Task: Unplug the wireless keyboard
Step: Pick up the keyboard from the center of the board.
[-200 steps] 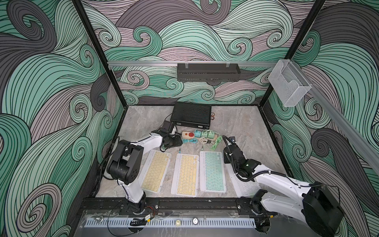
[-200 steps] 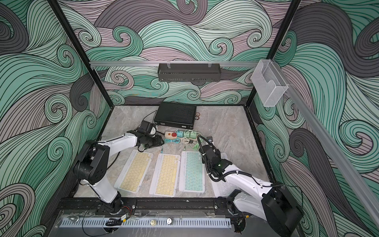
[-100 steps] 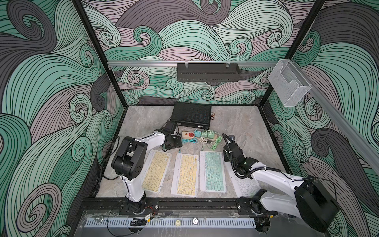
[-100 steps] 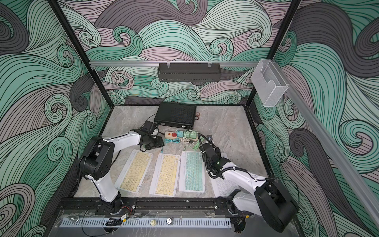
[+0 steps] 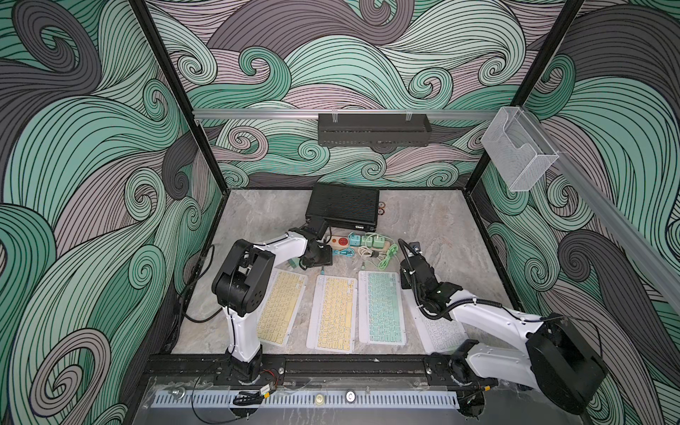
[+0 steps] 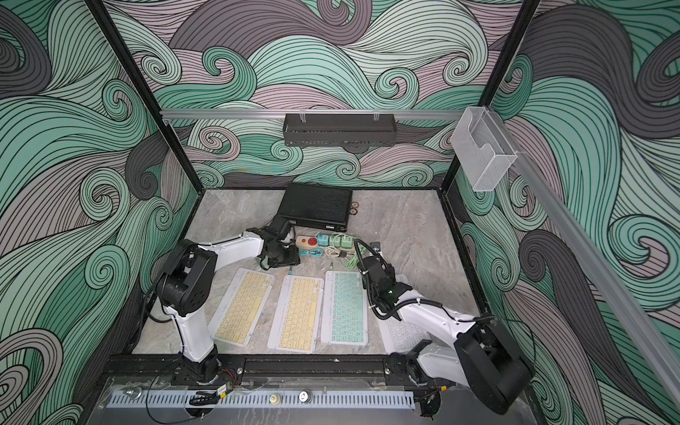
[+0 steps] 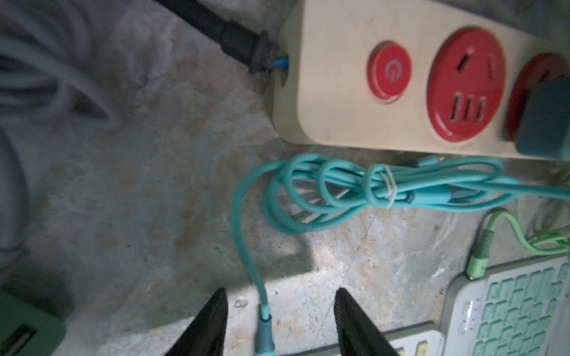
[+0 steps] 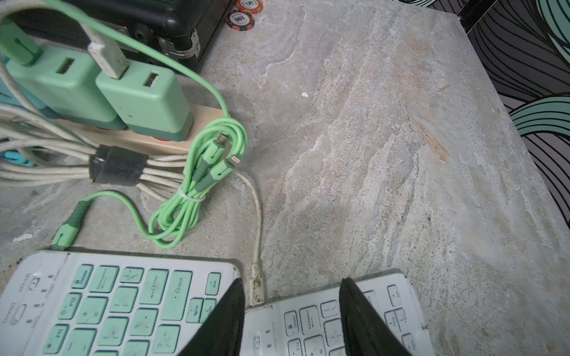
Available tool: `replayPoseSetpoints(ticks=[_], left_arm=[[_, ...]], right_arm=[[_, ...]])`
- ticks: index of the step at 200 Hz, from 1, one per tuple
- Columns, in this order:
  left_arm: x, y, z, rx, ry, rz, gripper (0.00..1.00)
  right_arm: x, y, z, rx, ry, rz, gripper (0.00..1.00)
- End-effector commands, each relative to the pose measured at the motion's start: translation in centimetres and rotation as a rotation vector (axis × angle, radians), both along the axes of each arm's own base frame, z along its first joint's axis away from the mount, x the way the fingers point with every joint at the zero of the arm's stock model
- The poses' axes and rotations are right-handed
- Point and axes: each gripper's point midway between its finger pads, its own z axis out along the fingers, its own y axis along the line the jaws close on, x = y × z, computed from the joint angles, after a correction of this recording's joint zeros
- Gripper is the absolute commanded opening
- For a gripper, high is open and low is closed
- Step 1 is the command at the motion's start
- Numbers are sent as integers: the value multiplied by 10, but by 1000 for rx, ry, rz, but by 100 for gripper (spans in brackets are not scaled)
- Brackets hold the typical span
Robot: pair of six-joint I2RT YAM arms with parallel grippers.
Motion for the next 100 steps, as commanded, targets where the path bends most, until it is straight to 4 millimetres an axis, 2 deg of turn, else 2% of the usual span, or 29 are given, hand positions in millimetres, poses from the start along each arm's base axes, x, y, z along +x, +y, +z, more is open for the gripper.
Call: replayPoseSetpoints(ticks=[1, 28, 78, 89, 100], left_arm=[[-3, 3, -11, 59, 41, -19, 53], [-2, 2, -21, 76, 66, -19, 42], [-1, -1, -21, 59, 68, -26, 5], [0, -2, -19, 58, 61, -31, 0], [1, -2, -17, 56, 53, -37, 0]], right_arm=[[5, 4, 7, 10, -19, 0, 51], [5, 5, 6, 2, -16, 2, 51], [6, 9, 6, -21, -11, 4, 50], [5, 10, 7, -27, -10, 7, 49], [1, 9, 8, -21, 5, 5, 50]])
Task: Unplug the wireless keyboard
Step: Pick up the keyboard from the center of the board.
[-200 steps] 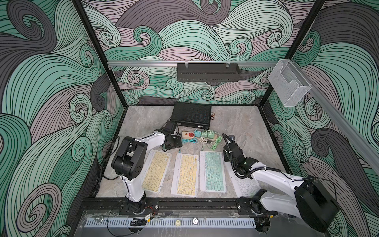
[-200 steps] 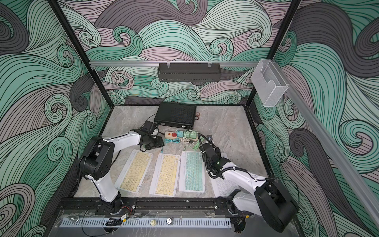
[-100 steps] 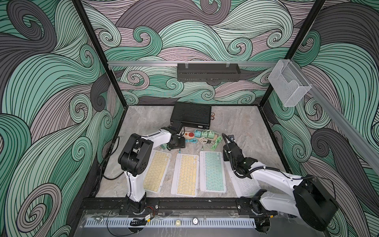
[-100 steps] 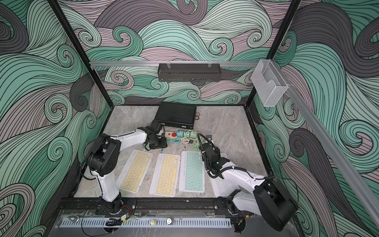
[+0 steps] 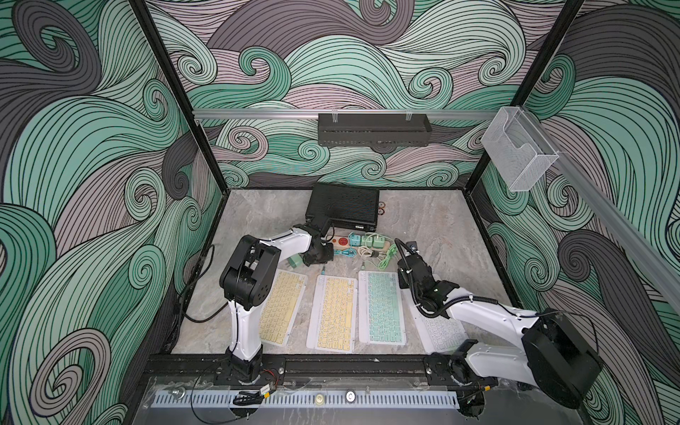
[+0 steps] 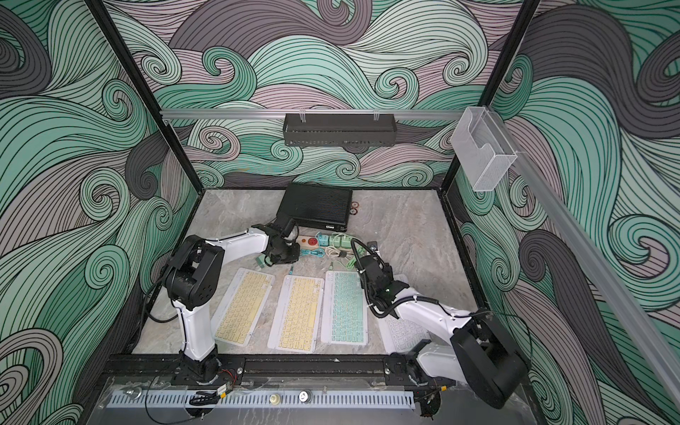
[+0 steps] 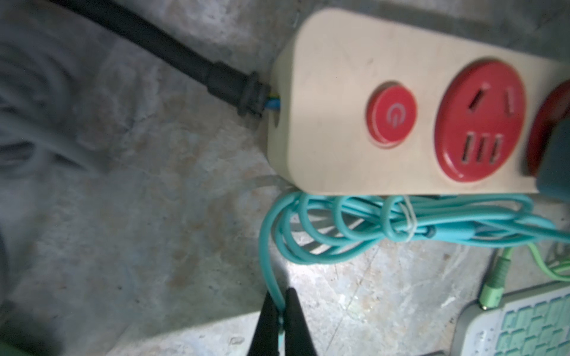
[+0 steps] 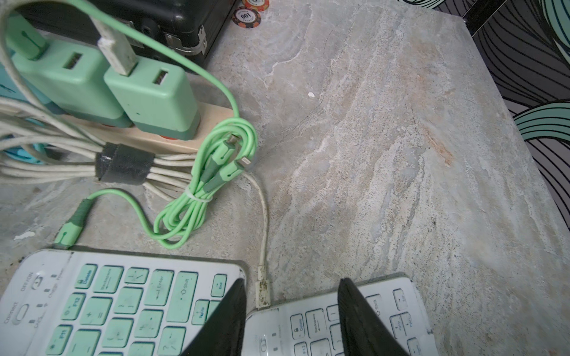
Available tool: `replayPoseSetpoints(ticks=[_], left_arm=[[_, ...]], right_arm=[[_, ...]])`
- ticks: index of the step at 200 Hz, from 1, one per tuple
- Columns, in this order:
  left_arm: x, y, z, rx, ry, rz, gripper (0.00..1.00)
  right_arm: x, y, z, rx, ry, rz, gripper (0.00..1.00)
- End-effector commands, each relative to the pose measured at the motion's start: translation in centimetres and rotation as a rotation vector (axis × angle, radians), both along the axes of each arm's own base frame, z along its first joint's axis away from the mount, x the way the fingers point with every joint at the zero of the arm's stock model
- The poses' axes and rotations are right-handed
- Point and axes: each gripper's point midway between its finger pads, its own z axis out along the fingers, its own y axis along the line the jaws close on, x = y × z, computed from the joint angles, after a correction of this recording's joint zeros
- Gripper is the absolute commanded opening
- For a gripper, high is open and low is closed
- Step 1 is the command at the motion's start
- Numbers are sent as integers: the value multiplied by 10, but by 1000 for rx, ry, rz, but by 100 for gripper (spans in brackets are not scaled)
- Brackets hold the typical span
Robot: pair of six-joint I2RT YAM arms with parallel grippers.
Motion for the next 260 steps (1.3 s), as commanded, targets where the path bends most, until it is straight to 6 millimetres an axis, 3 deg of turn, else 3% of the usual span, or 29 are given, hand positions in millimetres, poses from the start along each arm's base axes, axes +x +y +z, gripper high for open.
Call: replayPoseSetpoints(ticks=[1, 19, 56, 80, 101, 153, 189, 220, 260], left_arm=[[-11, 1, -10, 28, 46, -30, 0], [-9, 0, -5, 19, 25, -41, 0], [-7, -6, 14, -38, -44, -64, 0], [-7, -10, 36, -87, -109, -71, 0], [-7, -9, 56, -114, -180, -76, 0], [-11, 3, 97, -124, -323, -65, 0], [-12, 10, 111, -125, -390, -50, 0], [-11, 23, 115, -79, -414, 4, 0], [-12, 24, 119, -85, -428, 8, 0]], right_arm=[[-1, 0, 9, -3, -2, -16, 50], [-9, 5, 14, 76, 2, -4, 51], [-35, 37, 30, 369, -4, 114, 55], [-50, 55, 31, 569, -6, 167, 60], [-59, 69, 37, 708, -25, 231, 59], [-79, 114, 53, 921, 61, 421, 60], [-88, 132, 56, 918, 38, 471, 64], [-89, 145, 53, 944, 41, 494, 64], [-91, 171, 51, 985, 66, 563, 65]])
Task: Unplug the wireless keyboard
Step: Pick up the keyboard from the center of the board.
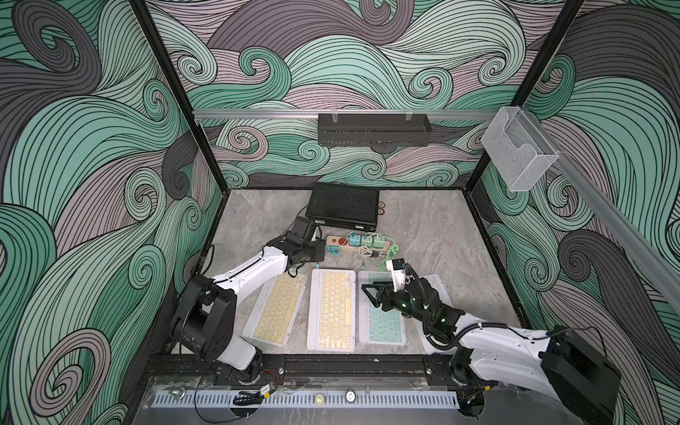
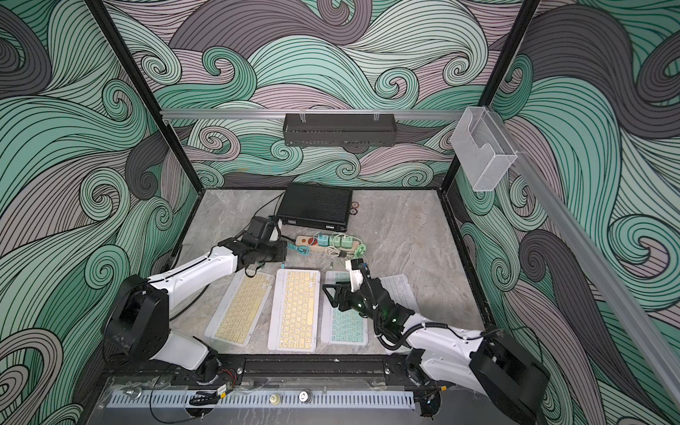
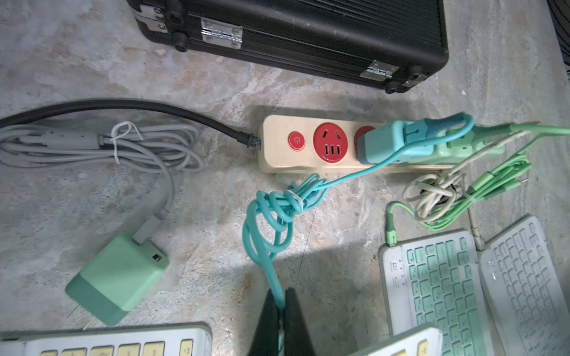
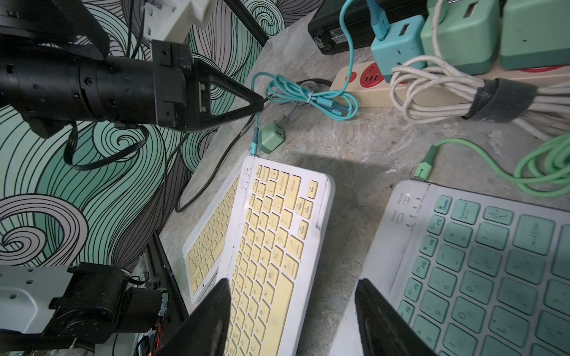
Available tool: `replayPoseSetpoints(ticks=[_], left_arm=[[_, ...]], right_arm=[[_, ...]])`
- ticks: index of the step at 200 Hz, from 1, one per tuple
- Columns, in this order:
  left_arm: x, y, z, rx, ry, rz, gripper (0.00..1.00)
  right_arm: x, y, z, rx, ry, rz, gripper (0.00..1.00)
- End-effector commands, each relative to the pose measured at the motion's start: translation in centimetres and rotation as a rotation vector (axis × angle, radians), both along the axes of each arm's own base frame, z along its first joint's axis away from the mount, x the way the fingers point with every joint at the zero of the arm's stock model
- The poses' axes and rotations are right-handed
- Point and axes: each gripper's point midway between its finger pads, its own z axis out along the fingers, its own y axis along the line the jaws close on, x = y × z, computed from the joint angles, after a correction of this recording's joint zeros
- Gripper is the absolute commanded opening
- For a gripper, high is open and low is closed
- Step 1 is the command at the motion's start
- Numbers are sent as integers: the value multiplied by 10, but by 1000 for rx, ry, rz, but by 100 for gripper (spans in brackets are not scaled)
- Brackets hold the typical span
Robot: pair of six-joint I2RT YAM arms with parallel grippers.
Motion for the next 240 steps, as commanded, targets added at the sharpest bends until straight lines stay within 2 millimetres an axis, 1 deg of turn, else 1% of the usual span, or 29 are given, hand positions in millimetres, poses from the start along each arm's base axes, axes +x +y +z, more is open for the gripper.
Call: replayPoseSetpoints(ticks=[1, 17, 68, 118, 155, 166, 179, 193, 211, 240], left_arm=[[8, -1, 21, -14, -75, 13, 0], [8, -1, 21, -13, -74, 14, 0], [7, -1, 25, -19, -84, 12, 0], [5, -2, 29, -29, -93, 7, 0], [5, -2, 30, -34, -97, 2, 0], [5, -3, 30, -36, -98, 0, 0], [5, -3, 30, -37, -97, -2, 0], [5, -3, 30, -36, -97, -1, 0], [4, -3, 30, -37, -96, -2, 0], [3, -2, 27, -32, -91, -4, 0]], right_arm=[[0, 20, 19, 95, -32, 41, 65], [2, 28, 13, 94, -28, 53, 65], [11, 47, -15, 78, 20, 75, 67], [20, 64, -31, 89, 52, 85, 67], [22, 71, -20, 191, 10, 99, 65], [22, 76, -22, 188, 27, 115, 64], [21, 80, -21, 200, 33, 128, 61], [22, 79, -18, 227, 20, 121, 58], [21, 76, -16, 238, 9, 115, 52], [22, 74, -18, 220, 17, 104, 34]])
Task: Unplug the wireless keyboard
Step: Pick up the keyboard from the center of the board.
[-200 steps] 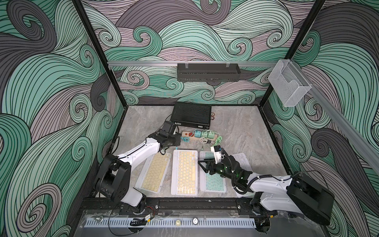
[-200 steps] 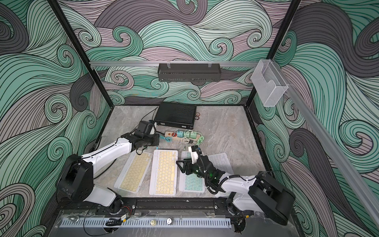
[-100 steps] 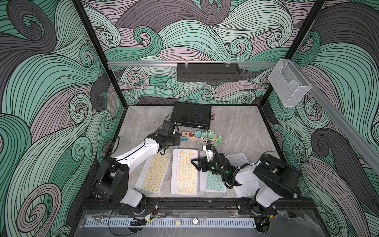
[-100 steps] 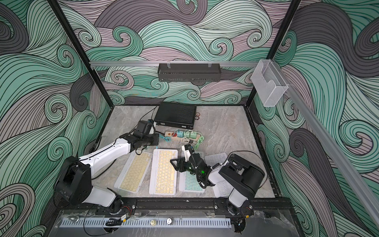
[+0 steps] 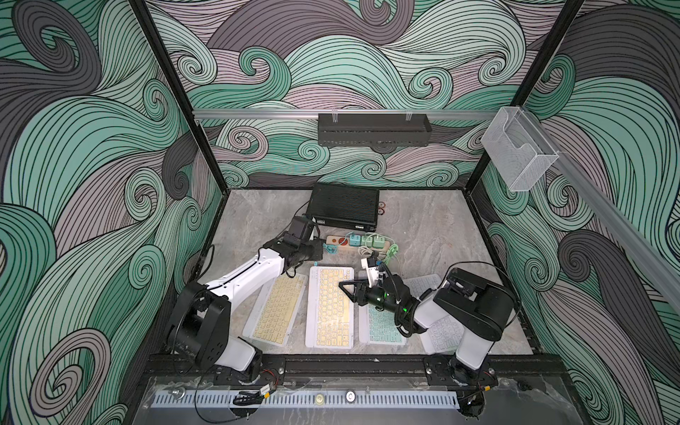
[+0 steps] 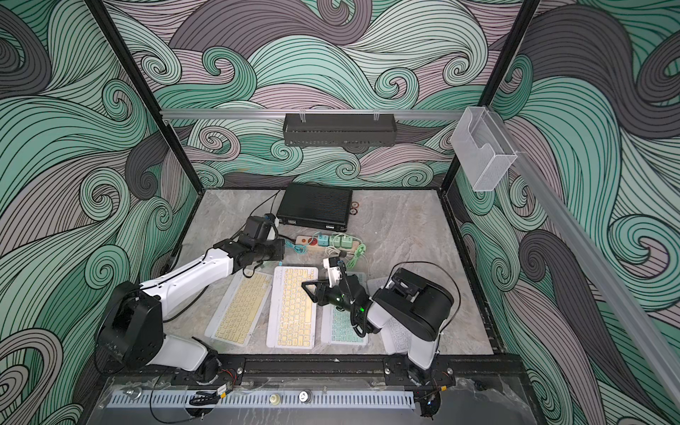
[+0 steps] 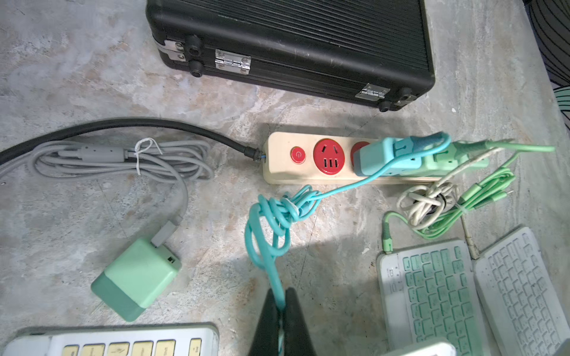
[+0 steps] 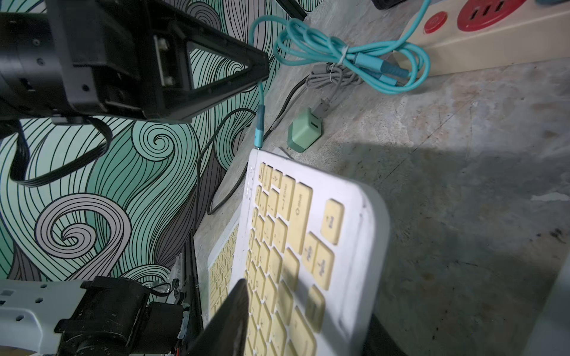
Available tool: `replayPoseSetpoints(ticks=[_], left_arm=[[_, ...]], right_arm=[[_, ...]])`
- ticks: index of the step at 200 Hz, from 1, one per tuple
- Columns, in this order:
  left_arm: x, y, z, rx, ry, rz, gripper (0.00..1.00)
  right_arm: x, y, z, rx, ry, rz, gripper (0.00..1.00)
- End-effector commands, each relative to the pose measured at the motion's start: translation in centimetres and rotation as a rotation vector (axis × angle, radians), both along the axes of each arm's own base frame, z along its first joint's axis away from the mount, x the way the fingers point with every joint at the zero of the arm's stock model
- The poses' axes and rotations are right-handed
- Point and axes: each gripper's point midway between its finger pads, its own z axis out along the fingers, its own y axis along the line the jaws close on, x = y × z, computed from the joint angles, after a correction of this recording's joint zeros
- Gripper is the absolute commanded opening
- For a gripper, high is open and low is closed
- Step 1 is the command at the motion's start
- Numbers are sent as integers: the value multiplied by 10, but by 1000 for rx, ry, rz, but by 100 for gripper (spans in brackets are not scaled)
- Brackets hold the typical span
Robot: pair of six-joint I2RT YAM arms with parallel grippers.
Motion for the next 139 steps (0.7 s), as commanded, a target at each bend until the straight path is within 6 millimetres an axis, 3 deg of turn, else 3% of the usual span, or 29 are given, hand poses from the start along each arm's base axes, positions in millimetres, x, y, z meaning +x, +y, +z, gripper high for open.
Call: replayPoseSetpoints(ticks=[1, 17, 65, 113, 139], left_arm=[[2, -5, 13, -21, -46, -13, 0], [0, -3, 25, -33, -76, -10, 4], [-5, 5, 35, -42, -125, 8, 36], [-12, 14, 49, -59, -197, 33, 51], [-17, 15, 59, -83, -239, 24, 54]], right_arm=[[0, 2, 15, 49, -23, 0, 33], [0, 0, 16, 51, -31, -7, 24], [-2, -5, 18, 33, -47, -15, 5], [-4, -7, 30, 49, -89, -10, 0], [-4, -7, 40, 57, -121, -4, 0]])
